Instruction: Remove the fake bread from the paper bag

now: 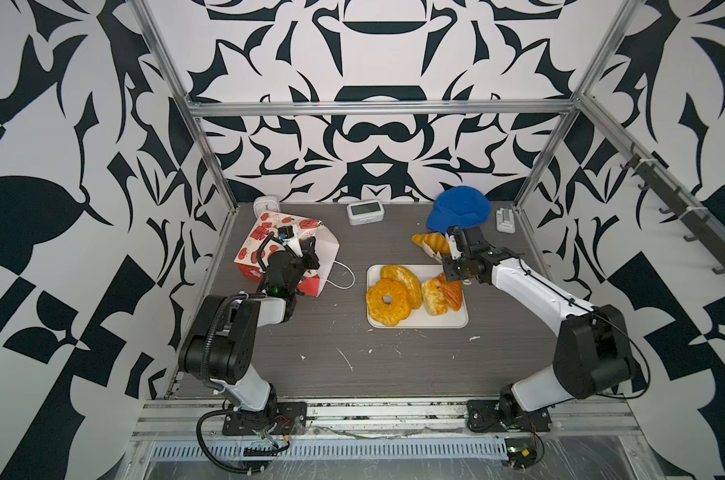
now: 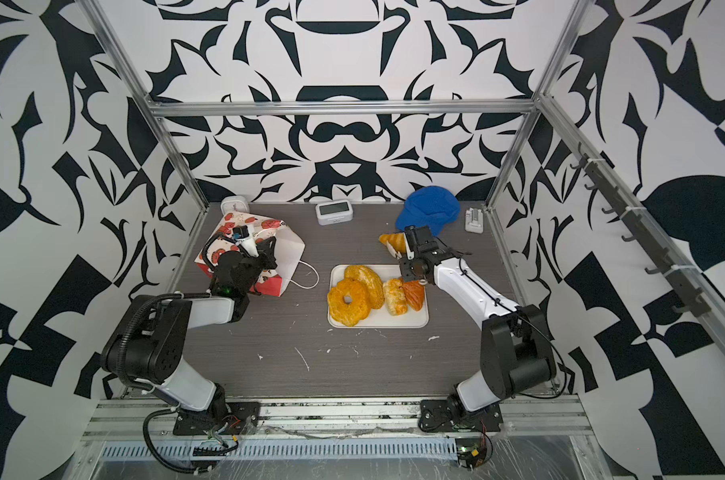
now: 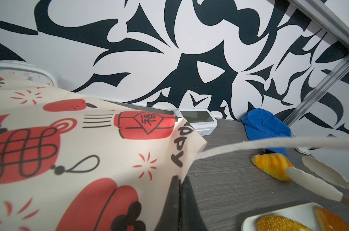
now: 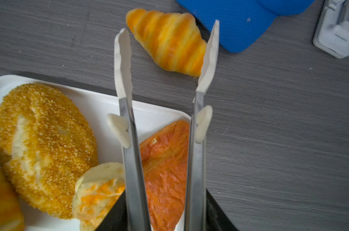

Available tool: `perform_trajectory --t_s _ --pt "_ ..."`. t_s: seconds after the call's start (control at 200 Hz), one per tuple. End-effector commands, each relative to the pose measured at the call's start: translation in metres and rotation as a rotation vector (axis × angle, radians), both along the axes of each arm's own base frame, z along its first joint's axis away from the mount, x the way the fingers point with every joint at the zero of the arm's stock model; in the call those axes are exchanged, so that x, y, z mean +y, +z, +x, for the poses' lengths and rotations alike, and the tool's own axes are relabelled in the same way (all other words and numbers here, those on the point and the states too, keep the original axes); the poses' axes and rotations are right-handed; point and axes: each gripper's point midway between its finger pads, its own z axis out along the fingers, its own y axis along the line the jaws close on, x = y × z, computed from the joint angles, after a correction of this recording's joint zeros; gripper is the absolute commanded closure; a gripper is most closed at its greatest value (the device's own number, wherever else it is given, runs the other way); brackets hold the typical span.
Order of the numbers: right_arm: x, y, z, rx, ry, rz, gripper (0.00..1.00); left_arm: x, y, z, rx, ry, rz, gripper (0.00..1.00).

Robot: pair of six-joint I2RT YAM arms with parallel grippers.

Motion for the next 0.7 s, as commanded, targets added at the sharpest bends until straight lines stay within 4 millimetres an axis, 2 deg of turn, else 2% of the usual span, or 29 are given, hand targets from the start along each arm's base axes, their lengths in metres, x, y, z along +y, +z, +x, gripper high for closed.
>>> perform_trajectory --t_s 0.0,0.225,0.415,0.695 --pt "0.005 0.033 0.030 -0.119 0.054 -0.018 0.49 0.002 0.007 0.004 -0.025 0.000 -0.039 1.00" --pt "-0.013 0.040 0.047 -0.130 0.079 -0.067 0.48 0.001 0.006 0.004 -0.026 -0.011 -0.056 1.00" --pt "-0.030 0.032 0.050 -0.093 0.069 -0.058 0.48 0.002 0.005 0.004 -0.025 -0.012 -0.063 1.00" --pt "-0.029 0.023 0.046 -0.032 0.159 0.035 0.48 0.003 0.004 0.005 -0.026 -0.017 -0.079 1.00"
